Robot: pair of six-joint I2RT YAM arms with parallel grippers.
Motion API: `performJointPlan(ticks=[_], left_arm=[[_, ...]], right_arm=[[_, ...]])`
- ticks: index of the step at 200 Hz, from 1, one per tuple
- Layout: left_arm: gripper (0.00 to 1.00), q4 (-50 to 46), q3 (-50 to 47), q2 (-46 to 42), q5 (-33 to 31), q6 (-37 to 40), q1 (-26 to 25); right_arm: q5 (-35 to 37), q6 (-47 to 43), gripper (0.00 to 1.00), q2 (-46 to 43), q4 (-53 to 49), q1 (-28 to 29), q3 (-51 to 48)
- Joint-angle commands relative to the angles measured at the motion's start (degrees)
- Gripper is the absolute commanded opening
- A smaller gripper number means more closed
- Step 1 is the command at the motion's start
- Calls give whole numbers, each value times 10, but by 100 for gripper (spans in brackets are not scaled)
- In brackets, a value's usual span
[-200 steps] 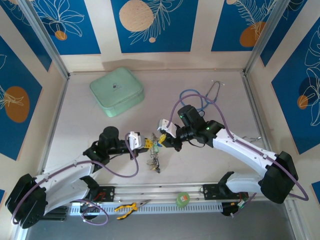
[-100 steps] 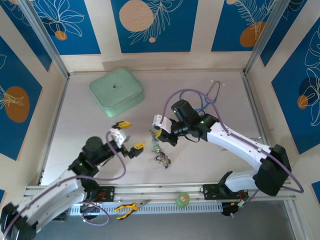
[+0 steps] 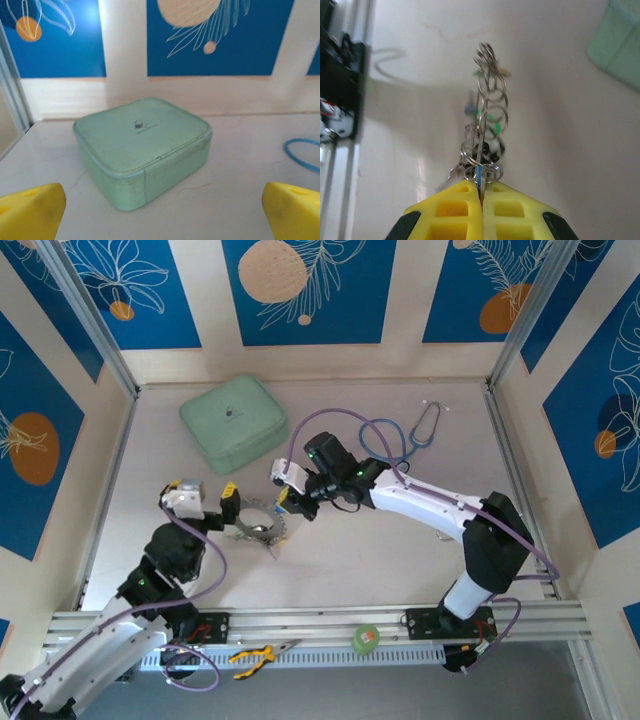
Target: Put the keys on the keyring
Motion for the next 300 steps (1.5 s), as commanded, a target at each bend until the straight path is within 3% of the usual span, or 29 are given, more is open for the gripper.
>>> performJointPlan(ticks=[1,53,96,131,153,182,193,219,247,269,300], left_arm=[[100,71,-7,55,-41,-18,-1],[100,123,3,166,-16,28,2],[100,134,-9,178,-44,46,7],[100,148,-14,179,-61,61,13],[100,162,-9,191,-63,84,26],[100,134,13,225,29,94,88],[100,113,24,237,65,79,119],[100,131,16,259,77,65,169],[99,209,-17,291,108,64,219],[100,298,-46,329,106,61,243],[99,405,-62,410,122,77,259]], right_arm=[[63,-43,0,-13,-71,-18,-28],[244,-168,0,-52,-239,-30,-79],[400,-195,0,-13,-312,-12,-113],[408,-156,12,0,-329,-11,-134],[415,-143,29,-12,-328,-15,-149],[362,-117,42,-84,-301,-48,-150],[308,-89,50,-133,-266,-84,-153],[145,35,51,-254,-100,-215,-205],[149,111,52,-338,170,-331,-352],[143,146,51,-330,367,-417,-447],[86,180,51,-233,587,-489,-510]])
